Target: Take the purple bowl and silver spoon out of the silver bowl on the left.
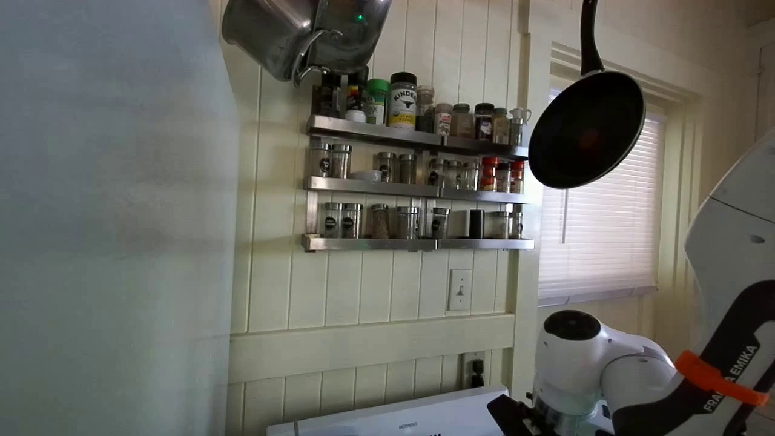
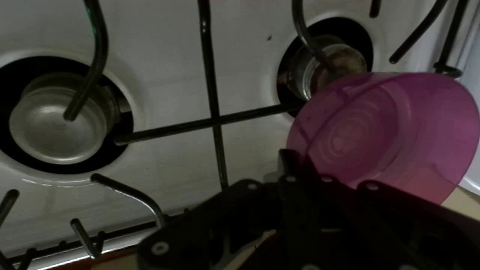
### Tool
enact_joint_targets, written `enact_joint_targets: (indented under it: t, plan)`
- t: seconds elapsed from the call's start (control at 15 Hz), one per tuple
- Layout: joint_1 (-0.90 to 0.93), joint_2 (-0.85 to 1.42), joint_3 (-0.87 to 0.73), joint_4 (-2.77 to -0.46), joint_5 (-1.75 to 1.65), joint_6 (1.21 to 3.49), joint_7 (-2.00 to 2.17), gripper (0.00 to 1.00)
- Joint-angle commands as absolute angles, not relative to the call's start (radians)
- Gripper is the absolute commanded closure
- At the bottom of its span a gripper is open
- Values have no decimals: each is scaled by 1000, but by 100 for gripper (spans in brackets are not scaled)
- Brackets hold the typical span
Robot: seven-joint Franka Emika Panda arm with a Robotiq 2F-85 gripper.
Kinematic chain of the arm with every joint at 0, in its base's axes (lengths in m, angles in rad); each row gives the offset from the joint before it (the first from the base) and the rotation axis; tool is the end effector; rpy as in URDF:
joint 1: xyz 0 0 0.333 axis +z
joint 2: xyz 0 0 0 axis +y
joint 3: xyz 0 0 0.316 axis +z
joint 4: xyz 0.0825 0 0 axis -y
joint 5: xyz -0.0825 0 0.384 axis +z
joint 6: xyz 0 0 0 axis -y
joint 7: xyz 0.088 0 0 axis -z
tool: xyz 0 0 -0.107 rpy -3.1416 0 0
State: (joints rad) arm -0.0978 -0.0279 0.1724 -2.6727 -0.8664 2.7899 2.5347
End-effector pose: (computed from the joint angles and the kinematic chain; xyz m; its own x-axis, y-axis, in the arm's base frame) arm 0.4138 0.0655 0.2517 -0.1200 -0.9675 0.2225 -0.9553 0.0516 -0.2910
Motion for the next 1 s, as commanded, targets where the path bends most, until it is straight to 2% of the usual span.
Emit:
enact_joint_targets:
  t: [0.0, 0.6, 0.67, 0.73, 0.93]
  plan:
    - [-100, 65, 173, -2590, -946, 2797, 2596, 99]
    - [-80, 191, 172, -2485, -941, 2783, 2578, 99]
    - [-78, 198, 175, -2481, -931, 2779, 2571, 73]
    - [-77, 200, 176, -2478, -926, 2776, 2567, 71]
    - [-71, 183, 187, -2489, -907, 2744, 2561, 49]
